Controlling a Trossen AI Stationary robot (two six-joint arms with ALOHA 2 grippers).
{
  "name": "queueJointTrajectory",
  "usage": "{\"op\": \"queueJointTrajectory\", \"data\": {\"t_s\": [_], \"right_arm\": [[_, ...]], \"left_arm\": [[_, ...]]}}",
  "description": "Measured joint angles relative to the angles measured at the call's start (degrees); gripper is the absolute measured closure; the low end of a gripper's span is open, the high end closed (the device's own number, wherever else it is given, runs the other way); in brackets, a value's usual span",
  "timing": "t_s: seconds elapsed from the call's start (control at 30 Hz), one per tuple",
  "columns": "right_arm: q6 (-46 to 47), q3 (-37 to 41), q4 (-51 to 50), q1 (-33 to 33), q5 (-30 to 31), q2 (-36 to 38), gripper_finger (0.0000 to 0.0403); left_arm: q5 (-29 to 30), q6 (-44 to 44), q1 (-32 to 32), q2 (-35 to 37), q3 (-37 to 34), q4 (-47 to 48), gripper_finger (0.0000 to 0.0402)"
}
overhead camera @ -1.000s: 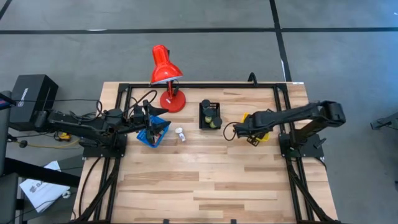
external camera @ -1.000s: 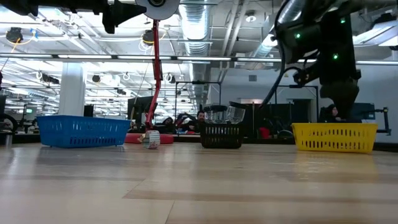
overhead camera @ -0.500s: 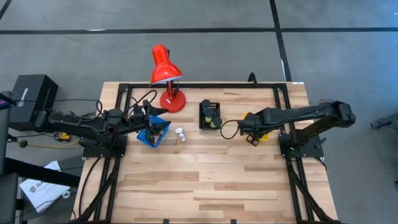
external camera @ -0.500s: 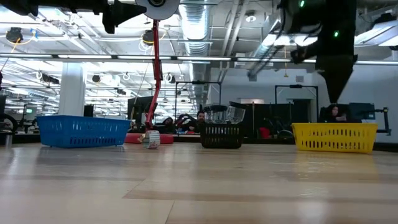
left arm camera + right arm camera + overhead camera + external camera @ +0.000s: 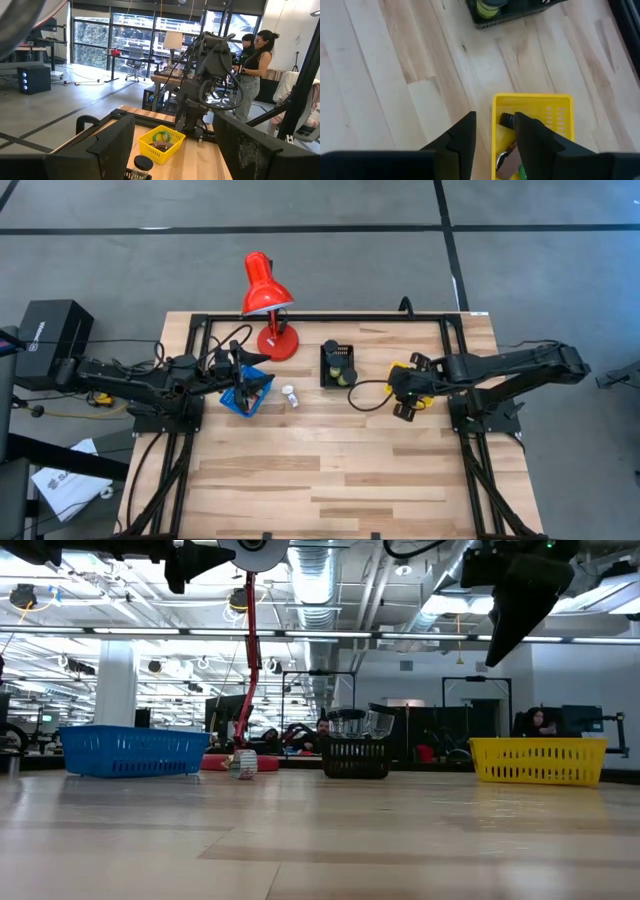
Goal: Pick & Place Office items
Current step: Put the white watch into the yellow basket
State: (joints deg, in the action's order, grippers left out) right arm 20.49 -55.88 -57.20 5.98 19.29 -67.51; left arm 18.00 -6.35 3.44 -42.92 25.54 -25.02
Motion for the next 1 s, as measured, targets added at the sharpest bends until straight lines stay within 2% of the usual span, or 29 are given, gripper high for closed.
{"op": "queueJointTrajectory", "data": {"t_s": [0.13,0.3,0.5,0.63,0.77,0.87,0.93,1.0], "right_arm": [[0.0,0.0,-0.1,0.0,-0.2,0.0,0.0280],[-4.7,0.1,0.0,0.0,-8.0,0.4,0.0280],[-8.9,5.8,6.5,-0.9,-10.4,7.9,0.0280],[-8.6,13.5,15.5,-1.6,-10.4,15.2,0.0280],[-9.0,22.0,32.4,-2.4,-10.4,20.6,0.0280],[-14.0,26.9,44.5,-2.5,-10.3,22.2,0.0280],[-17.7,28.6,48.8,-2.4,-10.4,22.3,0.0280],[-19.2,29.1,50.1,-2.4,-10.4,22.1,0.0280]], "left_arm": [[0.0,0.0,0.0,0.0,0.0,0.0,0.0137],[0.0,0.0,0.0,-0.5,0.0,-0.1,0.0137],[0.0,0.0,0.0,-4.4,0.0,-0.1,0.0137],[0.0,-0.1,0.0,-10.2,0.1,0.0,0.0137],[-0.1,-4.9,0.2,-17.2,0.2,0.0,0.0137],[-0.1,-6.5,0.4,-22.2,1.0,0.1,0.0138],[0.0,-5.4,1.1,-25.3,2.8,1.9,0.0143],[-0.9,-3.0,1.6,-28.3,7.5,6.3,0.0152]]}}
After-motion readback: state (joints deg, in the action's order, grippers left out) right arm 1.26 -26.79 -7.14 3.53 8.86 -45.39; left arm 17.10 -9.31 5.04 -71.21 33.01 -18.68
